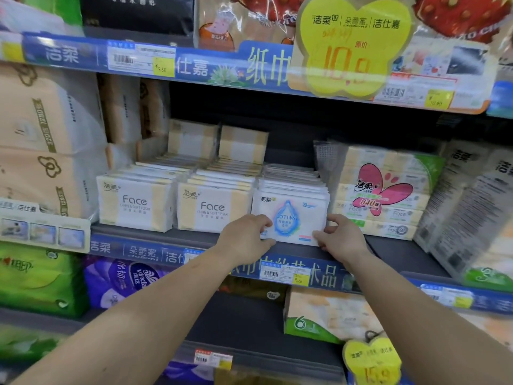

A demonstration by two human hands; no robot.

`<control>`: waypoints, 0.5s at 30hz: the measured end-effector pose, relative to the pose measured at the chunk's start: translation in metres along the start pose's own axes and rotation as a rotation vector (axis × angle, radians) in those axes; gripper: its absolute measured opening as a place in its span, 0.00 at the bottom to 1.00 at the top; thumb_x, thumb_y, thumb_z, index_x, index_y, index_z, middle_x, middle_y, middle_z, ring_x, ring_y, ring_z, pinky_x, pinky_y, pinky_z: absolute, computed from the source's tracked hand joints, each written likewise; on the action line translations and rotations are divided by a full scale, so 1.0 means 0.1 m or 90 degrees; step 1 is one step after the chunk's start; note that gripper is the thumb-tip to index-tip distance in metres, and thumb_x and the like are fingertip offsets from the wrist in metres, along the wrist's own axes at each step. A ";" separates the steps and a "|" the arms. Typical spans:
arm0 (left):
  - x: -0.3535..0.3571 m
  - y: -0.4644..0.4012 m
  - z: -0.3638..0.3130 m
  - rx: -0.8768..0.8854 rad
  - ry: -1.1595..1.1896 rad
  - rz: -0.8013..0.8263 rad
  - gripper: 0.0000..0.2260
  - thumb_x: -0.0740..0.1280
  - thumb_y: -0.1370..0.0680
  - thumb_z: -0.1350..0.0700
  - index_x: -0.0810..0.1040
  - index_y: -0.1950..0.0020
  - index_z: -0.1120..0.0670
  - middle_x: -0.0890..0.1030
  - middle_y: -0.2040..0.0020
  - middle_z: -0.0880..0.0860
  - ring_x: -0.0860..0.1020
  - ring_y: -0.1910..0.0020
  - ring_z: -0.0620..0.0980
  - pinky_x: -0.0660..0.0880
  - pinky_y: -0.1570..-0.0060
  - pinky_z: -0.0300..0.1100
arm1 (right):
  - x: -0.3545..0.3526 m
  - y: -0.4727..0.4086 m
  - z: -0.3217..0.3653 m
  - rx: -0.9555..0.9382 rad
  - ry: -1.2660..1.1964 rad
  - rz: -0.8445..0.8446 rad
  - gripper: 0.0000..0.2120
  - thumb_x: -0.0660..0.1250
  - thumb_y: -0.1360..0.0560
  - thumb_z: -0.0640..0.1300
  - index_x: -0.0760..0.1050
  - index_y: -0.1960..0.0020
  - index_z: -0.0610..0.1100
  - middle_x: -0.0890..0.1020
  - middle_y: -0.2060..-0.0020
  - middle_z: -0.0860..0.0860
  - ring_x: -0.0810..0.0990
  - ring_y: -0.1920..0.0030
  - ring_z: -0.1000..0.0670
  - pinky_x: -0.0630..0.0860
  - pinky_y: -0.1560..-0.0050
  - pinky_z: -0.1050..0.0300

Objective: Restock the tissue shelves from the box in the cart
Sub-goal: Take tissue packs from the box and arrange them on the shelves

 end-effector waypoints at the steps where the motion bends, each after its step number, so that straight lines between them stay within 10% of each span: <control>1: 0.02 0.00 -0.01 0.005 -0.006 0.016 0.21 0.66 0.23 0.45 0.69 0.31 0.48 0.75 0.38 0.50 0.75 0.41 0.49 0.72 0.41 0.44 | -0.01 0.02 0.00 0.013 -0.008 -0.002 0.23 0.72 0.28 0.40 0.70 0.35 0.45 0.84 0.51 0.45 0.83 0.52 0.43 0.79 0.46 0.43; 15: 0.05 0.21 -0.25 -0.024 -0.048 0.021 0.23 0.62 0.22 0.42 0.70 0.30 0.51 0.74 0.35 0.54 0.72 0.37 0.55 0.71 0.39 0.48 | -0.34 0.74 0.12 -0.096 0.172 -0.076 0.22 0.67 0.24 0.45 0.71 0.31 0.45 0.75 0.35 0.46 0.74 0.36 0.46 0.70 0.38 0.55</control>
Point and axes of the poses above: each hand's wrist, its own y-axis away from the middle knuckle, its own x-axis out of the palm, z = x × y, the point moved 9 cm from there along -y, towards the middle knuckle
